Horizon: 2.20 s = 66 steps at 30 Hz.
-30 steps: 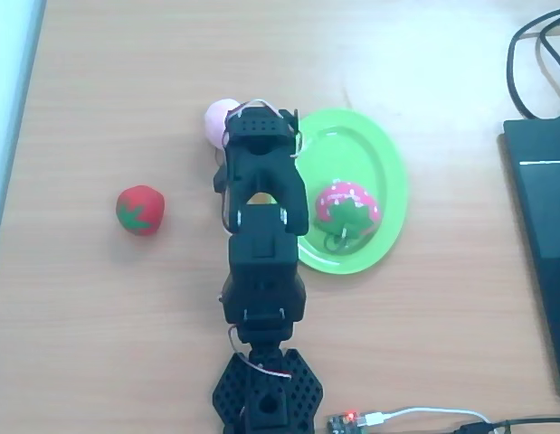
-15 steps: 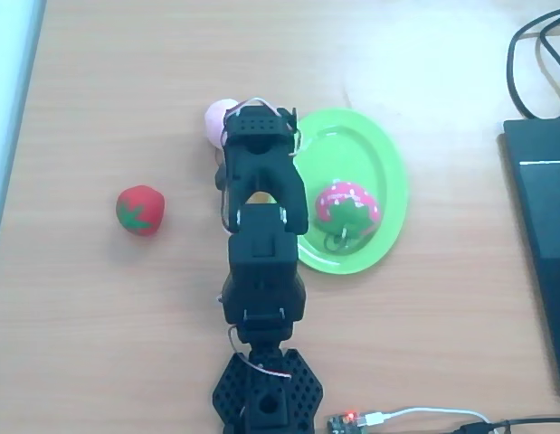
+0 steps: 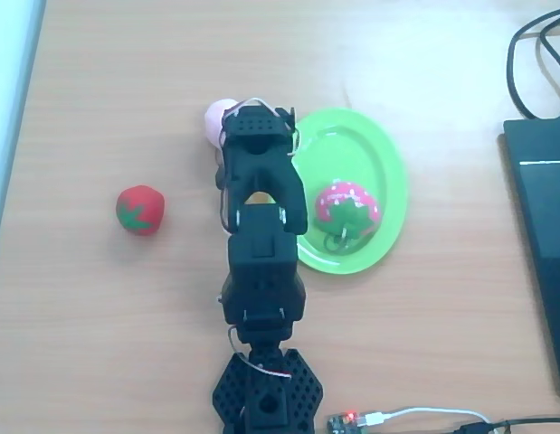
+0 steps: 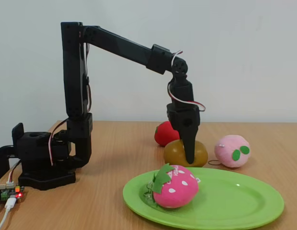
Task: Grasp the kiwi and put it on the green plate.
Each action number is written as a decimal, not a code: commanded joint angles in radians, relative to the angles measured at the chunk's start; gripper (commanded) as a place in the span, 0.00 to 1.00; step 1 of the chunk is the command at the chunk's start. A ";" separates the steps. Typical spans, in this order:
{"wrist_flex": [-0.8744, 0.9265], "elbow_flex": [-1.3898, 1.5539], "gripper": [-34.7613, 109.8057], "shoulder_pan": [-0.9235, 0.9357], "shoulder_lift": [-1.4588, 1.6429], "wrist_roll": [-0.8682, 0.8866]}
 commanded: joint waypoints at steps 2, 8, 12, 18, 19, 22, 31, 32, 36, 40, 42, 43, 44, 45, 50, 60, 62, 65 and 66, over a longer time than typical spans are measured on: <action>-0.003 -0.014 0.32 0.008 0.055 0.008; 0.002 -0.026 0.33 0.000 0.091 0.031; 0.029 -0.057 0.33 -0.005 0.100 0.052; 0.038 -0.100 0.33 0.000 0.106 0.074; 0.038 -0.109 0.33 0.003 0.106 0.078; 0.038 -0.135 0.33 0.014 0.101 0.095; 0.061 -0.238 0.32 0.089 0.069 0.207; 0.063 -0.238 0.33 0.100 0.071 0.222; 0.064 -0.238 0.33 0.150 0.074 0.272; 0.064 -0.236 0.33 0.213 0.071 0.304; 0.064 -0.238 0.33 0.247 0.064 0.305; 0.064 -0.238 0.33 0.264 0.061 0.305; 0.064 -0.238 0.33 0.278 0.058 0.304; 0.064 -0.238 0.33 0.291 0.057 0.304; 0.064 -0.255 0.33 0.354 0.026 0.324; 0.029 -0.261 0.33 0.397 -0.071 0.399; 0.011 -0.267 0.33 0.397 -0.103 0.413; 0.006 -0.298 0.33 0.390 -0.156 0.442; 0.006 -0.310 0.33 0.387 -0.172 0.449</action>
